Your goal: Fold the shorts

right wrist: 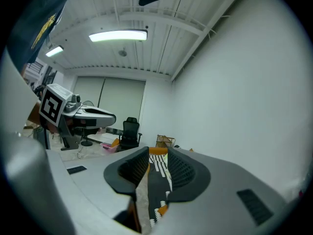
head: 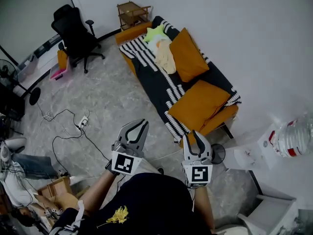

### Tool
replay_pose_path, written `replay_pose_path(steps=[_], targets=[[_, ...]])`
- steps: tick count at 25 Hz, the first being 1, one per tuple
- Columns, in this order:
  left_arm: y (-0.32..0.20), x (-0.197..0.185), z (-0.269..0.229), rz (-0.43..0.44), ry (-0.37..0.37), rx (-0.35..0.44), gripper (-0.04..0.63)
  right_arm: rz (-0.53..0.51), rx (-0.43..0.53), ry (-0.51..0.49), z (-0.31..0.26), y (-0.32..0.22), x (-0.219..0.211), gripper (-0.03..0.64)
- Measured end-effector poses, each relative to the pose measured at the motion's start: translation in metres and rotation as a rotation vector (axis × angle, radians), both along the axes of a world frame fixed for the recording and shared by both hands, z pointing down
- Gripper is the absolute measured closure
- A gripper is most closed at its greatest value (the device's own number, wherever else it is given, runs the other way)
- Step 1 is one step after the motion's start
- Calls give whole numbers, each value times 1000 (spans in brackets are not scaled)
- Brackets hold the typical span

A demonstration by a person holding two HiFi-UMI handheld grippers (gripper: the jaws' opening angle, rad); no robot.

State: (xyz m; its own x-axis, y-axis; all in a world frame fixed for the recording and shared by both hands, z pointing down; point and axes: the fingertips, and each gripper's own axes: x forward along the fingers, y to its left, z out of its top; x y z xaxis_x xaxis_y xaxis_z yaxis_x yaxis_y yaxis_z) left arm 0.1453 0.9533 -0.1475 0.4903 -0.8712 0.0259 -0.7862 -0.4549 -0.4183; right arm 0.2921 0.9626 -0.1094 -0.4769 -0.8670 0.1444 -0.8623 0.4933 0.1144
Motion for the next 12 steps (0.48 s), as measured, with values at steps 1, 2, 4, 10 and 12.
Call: replay_pose_path(steps=[1,2,4,10,12], targets=[[-1,0,3,-8,1,-7,527,9,-4,-2,4,-1,3,476],[-2,0,5,-15,3,-14,513,16,-7,-2,7,-2,8,468],[-3,2,7,-22,8,-20,465,17,-29,-9,14,-3,12,421],[-3,-11,15,-64,7,-26,203,-4,-103,-29,33,-4,-3,56],[-4,-14,20,-60,1,-39,146,-2,-96,5,37,-3,-8,18]])
